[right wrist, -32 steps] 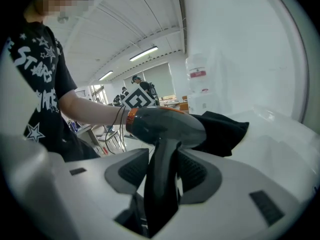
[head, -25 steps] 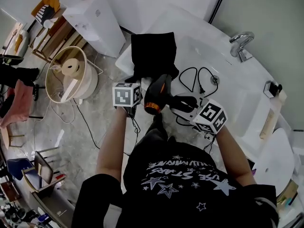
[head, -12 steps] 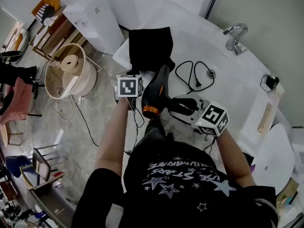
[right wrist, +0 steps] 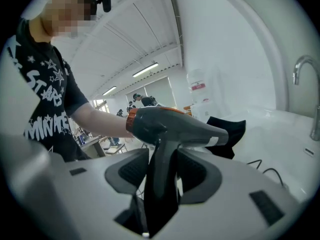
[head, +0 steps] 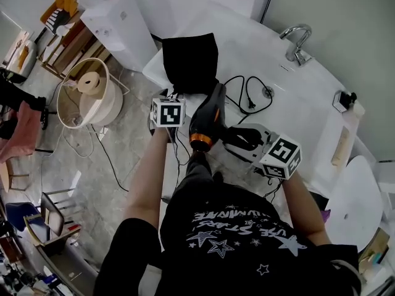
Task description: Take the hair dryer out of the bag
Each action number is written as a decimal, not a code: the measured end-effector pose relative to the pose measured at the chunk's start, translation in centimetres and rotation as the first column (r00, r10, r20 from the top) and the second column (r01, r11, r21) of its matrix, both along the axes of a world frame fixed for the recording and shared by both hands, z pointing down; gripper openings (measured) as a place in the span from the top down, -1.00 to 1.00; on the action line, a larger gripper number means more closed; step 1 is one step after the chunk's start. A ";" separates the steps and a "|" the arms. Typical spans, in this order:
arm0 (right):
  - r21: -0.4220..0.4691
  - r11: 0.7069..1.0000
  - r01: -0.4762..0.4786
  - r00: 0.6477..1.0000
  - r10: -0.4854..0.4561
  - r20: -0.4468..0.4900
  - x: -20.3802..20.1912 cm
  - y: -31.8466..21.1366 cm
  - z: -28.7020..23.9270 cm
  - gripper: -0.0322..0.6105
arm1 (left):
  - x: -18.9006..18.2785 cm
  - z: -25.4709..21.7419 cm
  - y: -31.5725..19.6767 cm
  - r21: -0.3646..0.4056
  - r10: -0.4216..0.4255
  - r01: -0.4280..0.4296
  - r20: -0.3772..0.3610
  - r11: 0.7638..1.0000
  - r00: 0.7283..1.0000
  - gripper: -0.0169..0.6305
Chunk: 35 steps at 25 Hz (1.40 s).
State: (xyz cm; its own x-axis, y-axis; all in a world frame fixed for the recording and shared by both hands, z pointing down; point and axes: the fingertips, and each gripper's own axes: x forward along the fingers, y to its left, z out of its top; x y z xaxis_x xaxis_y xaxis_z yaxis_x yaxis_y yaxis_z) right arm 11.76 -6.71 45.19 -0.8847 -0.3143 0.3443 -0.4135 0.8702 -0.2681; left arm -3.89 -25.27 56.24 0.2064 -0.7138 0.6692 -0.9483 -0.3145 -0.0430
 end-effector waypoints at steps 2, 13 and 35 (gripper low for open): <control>-0.005 1.000 -0.028 1.000 0.028 0.009 0.5 -0.1 0.1 0.33 | 0.1 0.0 0.8 0.009 0.004 -0.004 0.005 1.000 1.000 0.17; -0.019 0.975 -0.223 0.972 0.224 0.076 3.1 -1.8 -0.7 0.33 | 0.1 -3.9 5.8 0.136 -0.012 0.008 0.026 0.991 1.000 0.08; -0.064 0.905 -0.421 0.879 0.424 0.216 -0.5 3.2 -4.2 0.33 | 0.9 -10.0 17.6 0.253 0.244 -0.217 -0.081 0.943 0.966 0.46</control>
State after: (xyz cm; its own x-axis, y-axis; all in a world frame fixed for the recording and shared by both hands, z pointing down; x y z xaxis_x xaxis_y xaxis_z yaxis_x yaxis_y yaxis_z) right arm 11.23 -3.55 40.99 -0.7225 -0.6716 0.1641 -0.6699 0.6215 -0.4061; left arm -2.99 -7.71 46.27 0.4468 -0.7745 0.4479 -0.8542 -0.5181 -0.0438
